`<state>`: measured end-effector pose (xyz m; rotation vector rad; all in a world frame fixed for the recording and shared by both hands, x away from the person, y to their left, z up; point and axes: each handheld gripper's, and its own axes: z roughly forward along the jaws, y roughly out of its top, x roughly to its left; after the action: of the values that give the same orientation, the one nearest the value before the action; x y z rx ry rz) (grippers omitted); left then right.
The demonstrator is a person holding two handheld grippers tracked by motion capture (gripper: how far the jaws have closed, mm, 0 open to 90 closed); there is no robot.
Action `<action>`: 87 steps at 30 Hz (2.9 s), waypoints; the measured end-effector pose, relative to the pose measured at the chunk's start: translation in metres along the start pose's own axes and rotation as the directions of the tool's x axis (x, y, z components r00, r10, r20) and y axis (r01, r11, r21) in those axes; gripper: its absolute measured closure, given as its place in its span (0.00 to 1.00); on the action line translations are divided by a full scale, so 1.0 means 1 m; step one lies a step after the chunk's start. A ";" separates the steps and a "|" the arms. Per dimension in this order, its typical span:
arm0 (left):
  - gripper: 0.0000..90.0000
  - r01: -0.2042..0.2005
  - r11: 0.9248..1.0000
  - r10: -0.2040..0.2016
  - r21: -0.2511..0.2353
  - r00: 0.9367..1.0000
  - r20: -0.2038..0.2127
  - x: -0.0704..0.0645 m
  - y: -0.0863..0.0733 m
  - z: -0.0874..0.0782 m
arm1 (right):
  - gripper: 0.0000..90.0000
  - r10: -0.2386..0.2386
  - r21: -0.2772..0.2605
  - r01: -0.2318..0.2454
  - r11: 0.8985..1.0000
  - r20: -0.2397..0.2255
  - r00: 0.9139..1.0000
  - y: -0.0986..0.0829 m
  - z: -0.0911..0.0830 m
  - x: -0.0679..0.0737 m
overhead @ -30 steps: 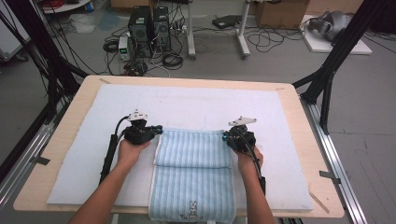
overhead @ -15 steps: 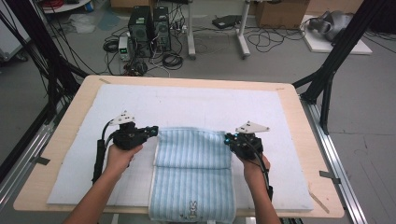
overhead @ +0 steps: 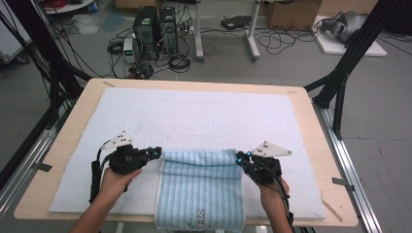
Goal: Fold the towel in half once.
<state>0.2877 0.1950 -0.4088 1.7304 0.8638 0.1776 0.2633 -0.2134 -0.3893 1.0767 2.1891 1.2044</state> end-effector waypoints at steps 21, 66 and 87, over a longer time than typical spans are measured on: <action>0.97 -0.048 0.991 0.036 0.127 0.995 0.094 -0.027 -0.048 -0.021 | 0.92 0.027 0.084 -0.020 0.996 -0.084 0.996 -0.053 -0.017 0.026; 0.97 0.009 0.991 0.014 0.134 0.986 -0.166 0.046 -0.008 0.058 | 0.94 0.033 0.177 -0.038 0.983 0.027 0.999 -0.013 0.071 -0.024; 0.97 0.039 0.999 -0.036 0.012 0.978 -0.203 0.088 0.045 0.086 | 0.94 0.054 0.085 -0.068 0.994 0.158 0.986 0.032 0.116 -0.060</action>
<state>0.4169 0.1798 -0.4256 1.7296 1.0485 0.3274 0.3907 -0.1904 -0.4251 1.2399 2.1217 1.0173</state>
